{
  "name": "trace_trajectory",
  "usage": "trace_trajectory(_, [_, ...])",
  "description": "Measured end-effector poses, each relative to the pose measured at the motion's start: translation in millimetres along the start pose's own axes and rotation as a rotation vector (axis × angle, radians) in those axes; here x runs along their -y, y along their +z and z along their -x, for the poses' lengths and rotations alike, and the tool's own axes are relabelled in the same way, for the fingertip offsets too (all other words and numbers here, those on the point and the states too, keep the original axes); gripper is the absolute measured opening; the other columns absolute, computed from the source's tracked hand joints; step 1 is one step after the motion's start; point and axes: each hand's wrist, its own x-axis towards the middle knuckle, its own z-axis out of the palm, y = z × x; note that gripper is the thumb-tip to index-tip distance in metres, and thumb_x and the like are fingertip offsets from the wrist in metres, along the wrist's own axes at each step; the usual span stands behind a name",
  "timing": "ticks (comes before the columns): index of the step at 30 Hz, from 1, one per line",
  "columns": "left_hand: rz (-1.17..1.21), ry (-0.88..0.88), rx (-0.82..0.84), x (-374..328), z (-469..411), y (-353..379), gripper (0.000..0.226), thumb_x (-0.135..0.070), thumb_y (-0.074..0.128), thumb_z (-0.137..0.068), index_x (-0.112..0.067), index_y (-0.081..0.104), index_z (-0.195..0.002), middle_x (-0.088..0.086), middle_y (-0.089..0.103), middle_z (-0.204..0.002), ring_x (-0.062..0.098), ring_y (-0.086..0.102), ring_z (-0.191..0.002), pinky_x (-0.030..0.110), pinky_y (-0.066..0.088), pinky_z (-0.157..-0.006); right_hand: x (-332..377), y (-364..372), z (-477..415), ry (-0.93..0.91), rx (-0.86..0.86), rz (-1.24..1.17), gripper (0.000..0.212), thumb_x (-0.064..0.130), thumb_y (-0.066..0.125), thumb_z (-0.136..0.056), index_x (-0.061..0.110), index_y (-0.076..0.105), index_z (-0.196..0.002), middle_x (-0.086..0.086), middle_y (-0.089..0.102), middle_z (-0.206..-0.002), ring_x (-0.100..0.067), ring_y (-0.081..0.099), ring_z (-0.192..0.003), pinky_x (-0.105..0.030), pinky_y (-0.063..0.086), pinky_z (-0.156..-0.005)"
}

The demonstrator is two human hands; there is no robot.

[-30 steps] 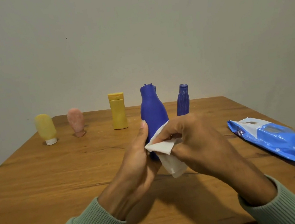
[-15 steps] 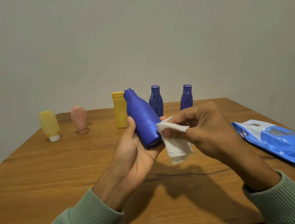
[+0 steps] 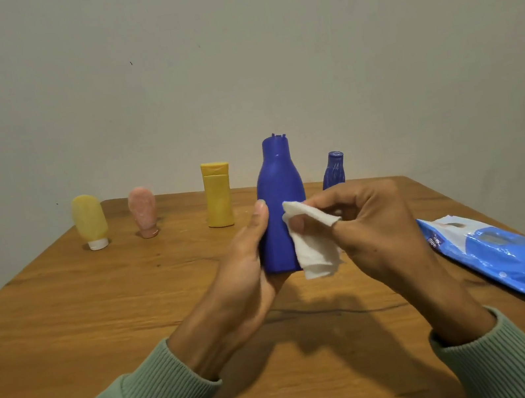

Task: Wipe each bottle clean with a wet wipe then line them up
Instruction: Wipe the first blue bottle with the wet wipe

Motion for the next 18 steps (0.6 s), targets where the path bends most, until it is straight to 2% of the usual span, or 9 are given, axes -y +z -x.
trace_trajectory(2, [-0.059,0.022,-0.006,-0.1,-0.3,-0.1,0.041,-0.038,0.04,-0.098,-0.012,0.057,-0.124,0.012,0.071,-0.112,0.024,0.068,-0.104,0.038,0.057,-0.088,-1.5,1.2,0.1,-0.015,-0.058,0.0,0.02,0.028,0.075,-0.069,0.027,0.07,-0.089,0.01,0.07,-0.087,0.0,0.065,-0.082,-0.013,0.053,-0.062])
trace_trajectory(6, [-0.19,0.077,0.051,3.0,0.2,-2.8,0.037,-0.045,0.039,-0.092,-0.021,0.06,-0.113,0.002,0.074,-0.101,0.017,0.07,-0.098,0.032,0.058,-0.083,-0.8,5.9,2.9,-0.076,0.014,0.053,0.023,0.02,0.077,-0.074,0.018,0.074,-0.097,0.008,0.071,-0.091,-0.004,0.066,-0.084,-0.018,0.055,-0.071])
trace_trajectory(9, [-0.268,0.088,0.114,6.3,2.8,-3.8,0.038,-0.048,0.04,-0.09,-0.028,0.057,-0.116,0.0,0.073,-0.102,0.019,0.07,-0.097,0.034,0.058,-0.08,-1.3,2.3,-1.6,-0.096,-0.128,0.009,0.022,0.021,0.077,-0.074,0.019,0.073,-0.096,0.007,0.071,-0.091,-0.005,0.066,-0.083,-0.015,0.053,-0.066])
trace_trajectory(12, [-0.305,0.079,0.131,9.0,3.9,-3.5,0.042,-0.05,0.04,-0.09,-0.024,0.058,-0.117,0.005,0.072,-0.101,0.023,0.069,-0.091,0.037,0.058,-0.079,-2.4,0.4,-3.9,-0.098,-0.236,-0.03,0.018,0.024,0.074,-0.075,0.031,0.068,-0.091,0.015,0.068,-0.088,-0.002,0.066,-0.084,-0.012,0.052,-0.062])
trace_trajectory(16, [-0.318,0.135,0.095,10.8,2.7,-3.2,0.034,-0.05,0.039,-0.088,-0.036,0.056,-0.114,0.002,0.069,-0.108,0.022,0.068,-0.096,0.039,0.059,-0.08,-3.7,5.0,0.2,-0.104,-0.106,0.009,0.025,0.022,0.074,-0.074,0.026,0.069,-0.098,0.011,0.068,-0.094,0.0,0.064,-0.088,-0.011,0.051,-0.07])
trace_trajectory(18, [-0.363,0.161,0.097,12.8,3.8,-3.5,0.034,-0.049,0.037,-0.09,-0.034,0.057,-0.113,0.001,0.069,-0.104,0.02,0.069,-0.093,0.037,0.059,-0.078,-2.7,4.2,-0.3,-0.114,-0.122,-0.009,0.025,0.024,0.073,-0.073,0.027,0.068,-0.097,0.012,0.068,-0.093,0.001,0.064,-0.088,-0.01,0.051,-0.069])
